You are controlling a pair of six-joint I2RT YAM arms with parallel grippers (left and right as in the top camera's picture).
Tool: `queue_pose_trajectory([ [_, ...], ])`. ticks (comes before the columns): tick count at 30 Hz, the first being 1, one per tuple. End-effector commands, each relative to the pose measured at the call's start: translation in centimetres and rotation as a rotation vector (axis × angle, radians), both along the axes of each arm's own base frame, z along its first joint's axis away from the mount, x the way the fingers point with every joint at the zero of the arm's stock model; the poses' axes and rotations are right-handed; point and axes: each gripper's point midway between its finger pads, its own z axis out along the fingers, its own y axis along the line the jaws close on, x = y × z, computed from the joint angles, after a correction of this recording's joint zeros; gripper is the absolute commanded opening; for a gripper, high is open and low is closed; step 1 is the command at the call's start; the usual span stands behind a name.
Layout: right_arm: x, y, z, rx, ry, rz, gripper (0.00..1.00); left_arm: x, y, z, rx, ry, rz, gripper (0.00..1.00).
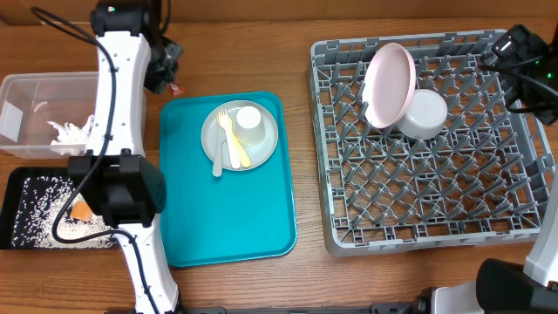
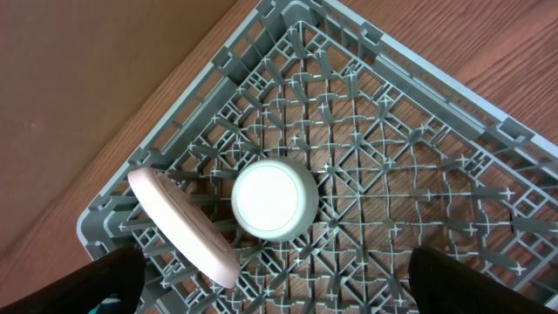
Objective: Sort waste into correct bins and load items into the dishwasher rack
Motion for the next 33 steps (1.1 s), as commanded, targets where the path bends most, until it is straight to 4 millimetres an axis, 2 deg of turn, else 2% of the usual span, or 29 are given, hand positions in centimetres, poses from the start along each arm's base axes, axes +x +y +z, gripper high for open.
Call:
queue_pose_trajectory([
  [1,0.0,-0.3,0.2,-0.011,-0.006,-0.014,1.0,-0.1,5.6,1.8,0.123,-0.042,0.09,0.04],
  [5,0.0,-0.3,0.2,-0.011,-0.006,-0.014,1.0,-0.8,11.8,2.5,0.229,-0.053,0.212,0.04],
  [7,0.0,-0.3,0.2,-0.011,-0.006,-0.014,1.0,-1.9,15.2,2.7,0.271,-0.045,0.282,0.04],
  [11,0.0,-0.3,0.2,-0.011,-0.006,-0.014,1.0,-3.6,20.6,2.8,0.284,-0.052,0.399,0.04],
  [16,0.0,-0.3,0.2,-0.011,-0.006,-0.014,1.0,-5.6,25.1,2.3,0.26,-0.056,0.496,0.06],
  [17,0.0,-0.3,0.2,-0.011,-0.006,-0.014,1.0,-5.9,25.7,2.3,0.261,-0.055,0.509,0.23],
  [18,0.0,-0.3,0.2,-0.011,-0.006,-0.014,1.0,-6.2,26.3,2.2,0.262,-0.055,0.523,0.46],
  [19,0.0,-0.3,0.2,-0.011,-0.006,-0.014,1.0,-6.5,26.7,2.3,0.262,-0.055,0.533,0.79],
  [20,0.0,-0.3,0.2,-0.011,-0.006,-0.014,1.0,-6.7,27.2,2.3,0.263,-0.057,0.543,1.0],
  [24,0.0,-0.3,0.2,-0.011,-0.006,-0.014,1.0,-6.8,27.6,2.1,0.212,-0.076,0.552,1.0],
  [28,0.0,-0.3,0.2,-0.011,-0.006,-0.014,1.0,-6.1,26.6,1.7,0.141,-0.085,0.461,1.0],
  [33,0.0,-0.3,0.2,-0.011,-0.006,-0.014,1.0,-5.2,22.5,0.9,-0.042,-0.076,0.259,0.99],
])
